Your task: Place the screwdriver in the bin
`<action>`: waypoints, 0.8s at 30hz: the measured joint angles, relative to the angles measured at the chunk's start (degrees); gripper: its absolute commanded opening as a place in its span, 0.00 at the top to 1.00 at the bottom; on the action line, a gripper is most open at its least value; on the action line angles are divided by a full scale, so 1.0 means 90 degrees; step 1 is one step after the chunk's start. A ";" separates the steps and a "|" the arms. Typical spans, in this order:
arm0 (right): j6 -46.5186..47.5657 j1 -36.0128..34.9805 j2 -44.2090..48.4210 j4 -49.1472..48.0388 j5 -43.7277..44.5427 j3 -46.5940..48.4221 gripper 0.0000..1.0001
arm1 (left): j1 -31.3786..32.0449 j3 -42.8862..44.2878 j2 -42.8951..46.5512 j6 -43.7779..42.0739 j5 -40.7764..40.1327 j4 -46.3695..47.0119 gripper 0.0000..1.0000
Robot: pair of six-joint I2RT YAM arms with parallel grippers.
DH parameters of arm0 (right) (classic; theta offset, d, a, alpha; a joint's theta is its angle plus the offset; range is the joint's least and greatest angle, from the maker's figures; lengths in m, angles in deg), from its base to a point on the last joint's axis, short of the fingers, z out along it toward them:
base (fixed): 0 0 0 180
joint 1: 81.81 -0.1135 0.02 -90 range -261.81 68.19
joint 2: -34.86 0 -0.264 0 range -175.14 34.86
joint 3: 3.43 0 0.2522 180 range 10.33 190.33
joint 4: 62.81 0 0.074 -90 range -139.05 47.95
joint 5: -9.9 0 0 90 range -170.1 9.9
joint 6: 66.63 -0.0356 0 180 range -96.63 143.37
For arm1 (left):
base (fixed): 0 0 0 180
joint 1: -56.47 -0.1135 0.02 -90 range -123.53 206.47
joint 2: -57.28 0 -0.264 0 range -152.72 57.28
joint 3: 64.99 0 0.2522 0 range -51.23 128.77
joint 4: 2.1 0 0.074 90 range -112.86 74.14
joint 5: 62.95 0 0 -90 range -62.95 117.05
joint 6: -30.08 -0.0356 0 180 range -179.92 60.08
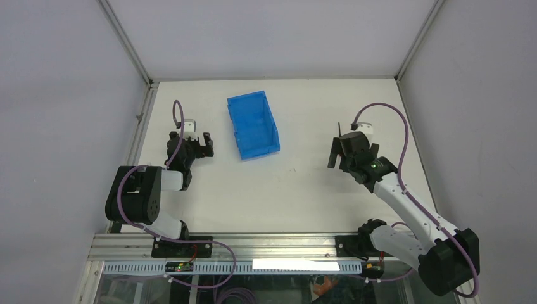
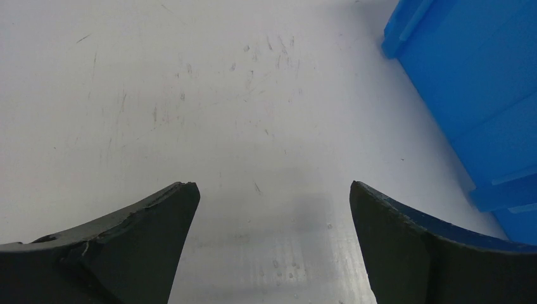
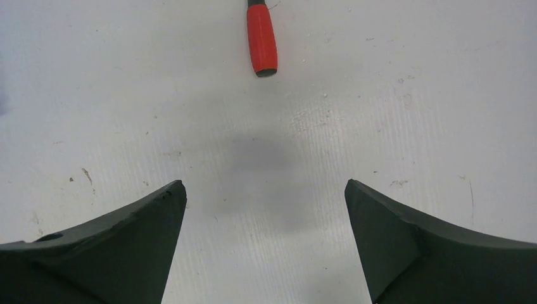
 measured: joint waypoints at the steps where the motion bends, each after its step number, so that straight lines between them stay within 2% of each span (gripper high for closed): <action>1: 0.0000 0.0000 0.0007 0.0002 -0.0005 0.0000 0.01 | 0.0000 0.0000 0.0000 0.0000 0.0000 0.0000 0.01; 12: 0.0012 0.0005 -0.0158 0.0000 -0.0036 0.0202 0.01 | 0.0000 0.0000 0.0000 0.0000 0.0000 0.0000 0.01; 15: 0.0107 0.0146 -0.0629 -0.0032 -0.0221 0.0622 0.01 | 0.0000 0.0000 0.0000 0.0000 0.0002 0.0000 0.01; 24: 0.0498 0.1290 -0.2953 -0.0289 -0.1175 0.2395 0.01 | 0.0000 0.0000 0.0000 0.0000 0.0000 0.0000 0.01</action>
